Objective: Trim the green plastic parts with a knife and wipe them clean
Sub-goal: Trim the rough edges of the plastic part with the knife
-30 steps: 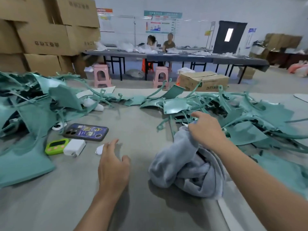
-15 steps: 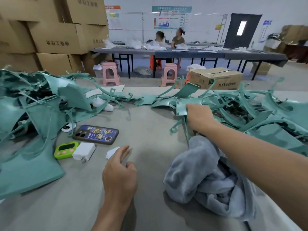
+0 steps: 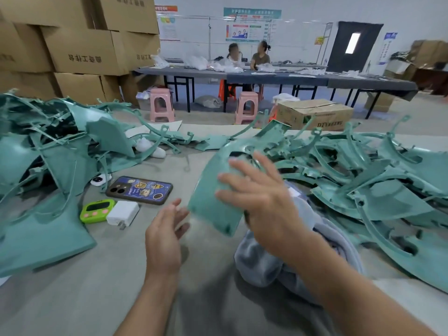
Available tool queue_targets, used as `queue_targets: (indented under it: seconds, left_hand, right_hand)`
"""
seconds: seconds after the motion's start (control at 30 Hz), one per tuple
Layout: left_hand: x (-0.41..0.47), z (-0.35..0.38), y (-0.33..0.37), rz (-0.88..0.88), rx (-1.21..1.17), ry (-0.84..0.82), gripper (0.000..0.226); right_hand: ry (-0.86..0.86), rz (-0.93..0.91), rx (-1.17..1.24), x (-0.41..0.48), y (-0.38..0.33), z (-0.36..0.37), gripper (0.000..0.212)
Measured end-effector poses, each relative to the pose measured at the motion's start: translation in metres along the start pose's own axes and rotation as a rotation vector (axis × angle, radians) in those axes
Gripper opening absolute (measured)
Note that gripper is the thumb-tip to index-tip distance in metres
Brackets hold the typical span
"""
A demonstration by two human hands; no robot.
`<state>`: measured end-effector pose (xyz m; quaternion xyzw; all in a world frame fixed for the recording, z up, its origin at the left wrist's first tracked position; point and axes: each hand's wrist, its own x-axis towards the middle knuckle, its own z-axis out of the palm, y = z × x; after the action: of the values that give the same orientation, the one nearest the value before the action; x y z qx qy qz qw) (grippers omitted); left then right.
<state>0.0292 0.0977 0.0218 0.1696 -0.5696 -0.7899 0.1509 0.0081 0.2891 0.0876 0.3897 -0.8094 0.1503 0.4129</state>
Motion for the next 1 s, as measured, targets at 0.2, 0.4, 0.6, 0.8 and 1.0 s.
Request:
queue_targets:
  seconds: [0.2,0.4,0.6,0.8,1.0]
  left_hand:
    - [-0.003,-0.015,0.012,-0.42,-0.316,-0.2,0.032]
    - [0.01,-0.026,0.014,-0.248,-0.299,0.073,0.027]
    - [0.01,-0.025,0.021,0.342,-0.069,0.313,0.017]
    - [-0.012,-0.02,0.018,0.787,0.299,0.256,0.019]
    - [-0.025,-0.013,0.017,0.717,0.46,0.13,0.051]
  right_hand:
    - [-0.138,0.063,0.259,-0.052,-0.054,0.022,0.042]
    - [-0.533,0.579,0.112,-0.051,-0.025,-0.021,0.101]
    - [-0.314,0.719,0.065,-0.053,-0.001,-0.05,0.039]
    - [0.113,0.776,-0.52,-0.06,0.014,-0.067,0.049]
    - [-0.141,0.592,0.094,-0.054,-0.025,-0.034,0.02]
